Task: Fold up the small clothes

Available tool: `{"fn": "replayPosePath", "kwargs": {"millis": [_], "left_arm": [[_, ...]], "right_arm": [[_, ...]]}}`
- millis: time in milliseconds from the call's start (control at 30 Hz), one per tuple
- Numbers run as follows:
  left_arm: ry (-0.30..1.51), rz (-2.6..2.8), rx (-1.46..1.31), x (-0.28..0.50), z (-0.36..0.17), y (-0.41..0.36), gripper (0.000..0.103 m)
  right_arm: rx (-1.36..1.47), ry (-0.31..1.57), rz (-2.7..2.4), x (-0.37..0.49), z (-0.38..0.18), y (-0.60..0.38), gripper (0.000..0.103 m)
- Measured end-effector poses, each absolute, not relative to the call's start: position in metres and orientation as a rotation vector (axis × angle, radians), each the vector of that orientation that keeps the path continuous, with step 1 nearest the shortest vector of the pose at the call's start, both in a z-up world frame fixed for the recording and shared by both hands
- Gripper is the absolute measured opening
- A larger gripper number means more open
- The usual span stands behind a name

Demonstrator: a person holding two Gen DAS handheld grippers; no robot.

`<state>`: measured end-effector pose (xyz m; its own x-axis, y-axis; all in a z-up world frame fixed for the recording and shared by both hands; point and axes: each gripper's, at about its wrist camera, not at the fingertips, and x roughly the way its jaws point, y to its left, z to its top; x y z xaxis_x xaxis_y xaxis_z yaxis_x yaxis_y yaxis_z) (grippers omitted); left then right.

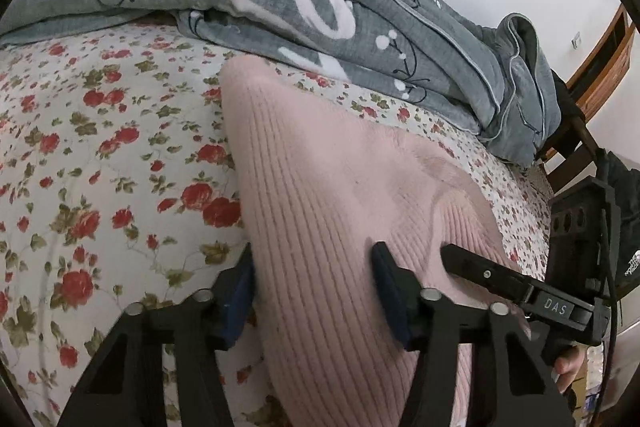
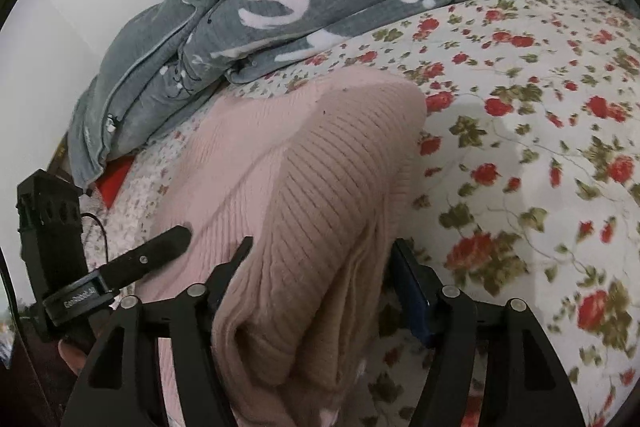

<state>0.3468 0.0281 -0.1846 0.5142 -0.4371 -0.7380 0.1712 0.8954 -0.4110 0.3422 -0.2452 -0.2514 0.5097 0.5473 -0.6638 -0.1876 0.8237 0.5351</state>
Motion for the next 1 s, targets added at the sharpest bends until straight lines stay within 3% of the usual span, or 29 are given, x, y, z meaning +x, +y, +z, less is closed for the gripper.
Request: {"fn": "replayPosePath", "kwargs": {"millis": [100, 167, 500, 767, 1000], "left_arm": [[0.947, -0.375, -0.297, 0.345, -0.179, 0.029, 0.039], [0.944, -0.372, -0.296, 0.343, -0.177, 0.031, 0.038], [0.927, -0.34, -0.266, 0.314, -0.155, 0.048, 0.036], [0.911, -0.302, -0.275, 0.282, -0.153, 0.074, 0.036], [0.911, -0.271, -0.242, 0.281, -0.162, 0.075, 0.051]], "right_arm": [[0.415, 0.913, 0.46, 0.336, -0.246, -0.241, 0.039], [0.382, 0.892, 0.442, 0.329, -0.239, -0.235, 0.036], [0.45, 0.878, 0.478, 0.298, -0.223, -0.223, 0.032], [0.423, 0.882, 0.529, 0.268, -0.225, -0.198, 0.032], [0.383, 0.886, 0.486, 0.268, -0.231, -0.21, 0.051]]}}
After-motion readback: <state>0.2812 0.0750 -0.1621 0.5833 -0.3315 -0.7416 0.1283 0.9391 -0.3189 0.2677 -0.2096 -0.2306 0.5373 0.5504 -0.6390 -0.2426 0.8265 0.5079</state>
